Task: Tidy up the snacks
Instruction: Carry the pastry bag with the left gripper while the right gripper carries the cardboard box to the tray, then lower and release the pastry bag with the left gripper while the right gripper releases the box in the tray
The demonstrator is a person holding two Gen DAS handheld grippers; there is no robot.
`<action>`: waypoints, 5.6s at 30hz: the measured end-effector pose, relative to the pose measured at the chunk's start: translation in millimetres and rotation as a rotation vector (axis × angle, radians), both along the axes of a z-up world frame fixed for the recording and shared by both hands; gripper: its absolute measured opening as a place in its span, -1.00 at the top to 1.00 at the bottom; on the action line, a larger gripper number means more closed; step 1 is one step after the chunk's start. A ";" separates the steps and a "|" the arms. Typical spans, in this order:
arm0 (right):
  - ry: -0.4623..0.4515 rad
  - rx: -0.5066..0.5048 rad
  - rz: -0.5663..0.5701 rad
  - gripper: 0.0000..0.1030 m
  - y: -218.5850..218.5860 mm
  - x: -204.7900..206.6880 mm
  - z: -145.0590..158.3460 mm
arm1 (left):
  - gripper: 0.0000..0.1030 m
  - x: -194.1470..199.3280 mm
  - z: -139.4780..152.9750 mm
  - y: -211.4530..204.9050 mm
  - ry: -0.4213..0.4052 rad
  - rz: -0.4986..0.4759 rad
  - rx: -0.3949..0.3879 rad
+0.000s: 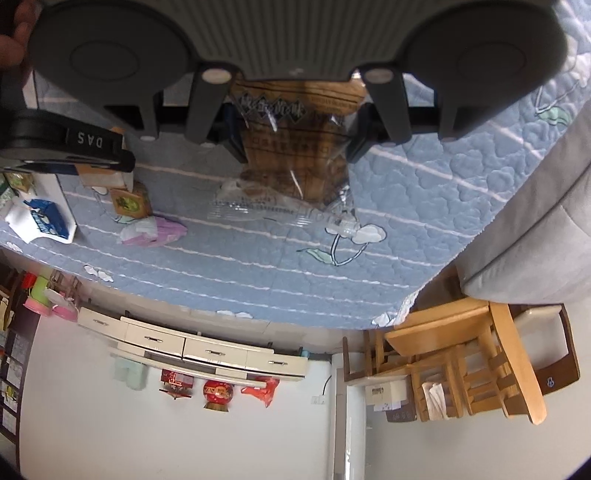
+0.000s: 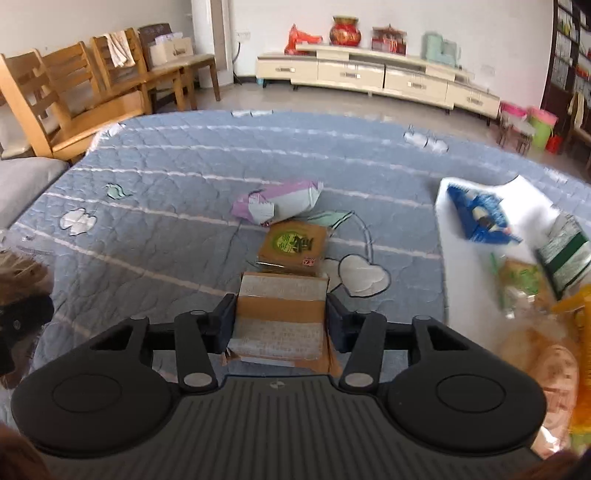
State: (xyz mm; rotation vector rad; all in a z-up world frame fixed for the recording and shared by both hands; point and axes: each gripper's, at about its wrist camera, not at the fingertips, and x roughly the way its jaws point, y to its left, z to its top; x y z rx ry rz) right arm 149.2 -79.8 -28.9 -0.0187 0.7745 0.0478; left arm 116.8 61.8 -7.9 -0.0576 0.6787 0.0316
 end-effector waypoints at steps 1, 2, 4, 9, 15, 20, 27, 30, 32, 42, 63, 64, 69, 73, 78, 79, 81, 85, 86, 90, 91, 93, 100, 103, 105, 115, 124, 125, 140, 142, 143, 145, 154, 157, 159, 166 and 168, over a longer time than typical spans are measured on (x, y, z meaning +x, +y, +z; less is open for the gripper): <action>-0.007 -0.008 0.005 -0.20 -0.7 -4.9 4.7 | -0.08 -2.1 2.5 -0.1 -0.003 0.000 -0.004; -0.009 0.004 0.013 -0.20 -2.5 -12.9 9.1 | -0.08 -2.7 3.4 -1.6 -0.007 0.002 -0.007; -0.018 0.026 0.030 -0.20 -3.8 -29.0 18.6 | -0.08 -11.4 8.8 -2.5 -0.018 0.009 -0.003; -0.069 0.019 0.066 -0.20 -9.5 -72.5 38.9 | -0.08 -33.2 21.5 -6.5 -0.040 0.002 0.002; -0.112 0.047 0.079 -0.20 -24.8 -119.6 63.5 | -0.08 -61.1 32.9 -14.4 -0.062 -0.010 0.015; -0.134 0.054 0.074 -0.20 -36.7 -151.3 75.7 | -0.08 -86.6 39.2 -21.3 -0.079 -0.031 0.013; -0.150 0.056 0.068 -0.21 -53.3 -187.2 82.8 | -0.08 -106.4 46.2 -27.5 -0.095 -0.043 0.016; -0.154 0.062 0.065 -0.21 -62.3 -193.2 83.3 | -0.08 -111.1 48.8 -29.3 -0.101 -0.047 0.015; -0.163 0.061 0.061 -0.21 -67.4 -198.3 84.1 | -0.08 -114.0 50.0 -29.9 -0.103 -0.051 0.007; -0.196 0.074 0.049 -0.21 -86.9 -220.9 90.9 | -0.08 -129.1 56.9 -42.4 -0.129 -0.078 -0.004; -0.242 0.064 0.016 -0.21 -102.5 -238.3 99.1 | -0.08 -143.3 63.3 -74.1 -0.151 -0.153 0.010; -0.245 0.064 0.013 -0.21 -103.5 -239.2 99.6 | -0.08 -144.1 63.8 -75.0 -0.152 -0.157 0.008; -0.253 0.063 0.000 -0.21 -107.7 -244.4 101.4 | -0.08 -145.7 63.4 -84.4 -0.149 -0.179 0.007; -0.254 0.058 -0.015 -0.21 -112.6 -248.3 101.5 | -0.08 -146.1 63.7 -92.9 -0.148 -0.204 0.004; -0.256 0.051 -0.039 -0.21 -120.6 -254.0 101.5 | -0.08 -143.9 63.9 -102.3 -0.144 -0.230 -0.005; -0.257 0.052 -0.045 -0.21 -122.7 -255.2 101.7 | -0.08 -143.2 63.6 -104.0 -0.144 -0.235 -0.007; -0.258 0.051 -0.059 -0.21 -127.3 -257.3 102.3 | -0.08 -142.3 64.1 -107.8 -0.149 -0.246 -0.004; -0.266 0.046 -0.087 -0.21 -135.9 -261.7 104.5 | -0.08 -140.2 65.3 -116.2 -0.151 -0.271 -0.005; -0.268 0.043 -0.096 -0.21 -138.2 -262.7 105.1 | -0.08 -140.0 65.6 -118.6 -0.152 -0.276 -0.003; -0.275 0.036 -0.129 -0.21 -147.7 -265.4 107.0 | -0.08 -138.5 68.0 -126.6 -0.159 -0.297 -0.004; -0.276 0.036 -0.138 -0.21 -150.8 -265.8 107.3 | -0.08 -138.7 68.1 -128.1 -0.161 -0.303 -0.004; -0.279 0.035 -0.158 -0.21 -156.6 -266.8 108.1 | -0.08 -137.4 67.9 -133.0 -0.161 -0.312 -0.004; -0.281 0.032 -0.204 -0.21 -168.6 -264.3 106.1 | -0.08 -131.0 65.4 -151.8 -0.148 -0.365 -0.015; -0.276 0.034 -0.218 -0.21 -172.5 -261.7 103.6 | -0.08 -127.9 63.9 -160.2 -0.143 -0.378 -0.014; -0.270 0.033 -0.223 -0.21 -173.0 -259.9 101.4 | -0.08 -126.1 63.3 -166.9 -0.142 -0.392 -0.012; -0.257 0.034 -0.239 -0.21 -177.4 -253.4 98.3 | -0.08 -120.7 60.9 -191.0 -0.142 -0.443 0.003; -0.240 0.043 -0.253 -0.21 -183.2 -247.3 95.6 | -0.08 -110.4 55.3 -196.0 -0.119 -0.444 0.004; -0.236 0.046 -0.254 -0.21 -184.3 -246.0 95.0 | -0.08 -108.9 54.6 -197.2 -0.116 -0.444 0.004; -0.206 0.063 -0.245 -0.22 -186.2 -228.6 88.2 | -0.08 -97.8 44.3 -212.1 -0.095 -0.471 0.000; -0.199 0.065 -0.239 -0.22 -185.1 -224.5 86.2 | -0.08 -96.2 42.5 -211.4 -0.091 -0.467 0.002; -0.198 0.067 -0.236 -0.22 -185.0 -222.6 85.1 | -0.08 -95.7 41.9 -209.9 -0.087 -0.464 0.002; -0.192 0.069 -0.228 -0.24 -184.3 -218.1 82.6 | -0.08 -93.5 39.7 -209.1 -0.080 -0.457 0.002; -0.236 0.081 -0.227 -0.66 -188.4 -217.6 83.2 | -0.08 -86.9 31.3 -212.3 -0.058 -0.456 0.003; -0.265 0.076 -0.257 -0.66 -193.6 -224.9 87.1 | -0.08 -84.9 30.3 -216.7 -0.055 -0.466 0.001; -0.280 0.067 -0.277 -0.66 -196.9 -228.3 90.4 | -0.08 -83.6 30.1 -220.9 -0.059 -0.475 -0.002; -0.314 0.061 -0.307 -0.71 -199.8 -233.8 98.6 | -0.52 -85.7 36.3 -228.0 -0.085 -0.511 -0.031; -0.319 0.056 -0.303 -0.72 -197.1 -232.7 98.4 | -0.54 -88.1 40.5 -223.9 -0.106 -0.501 -0.024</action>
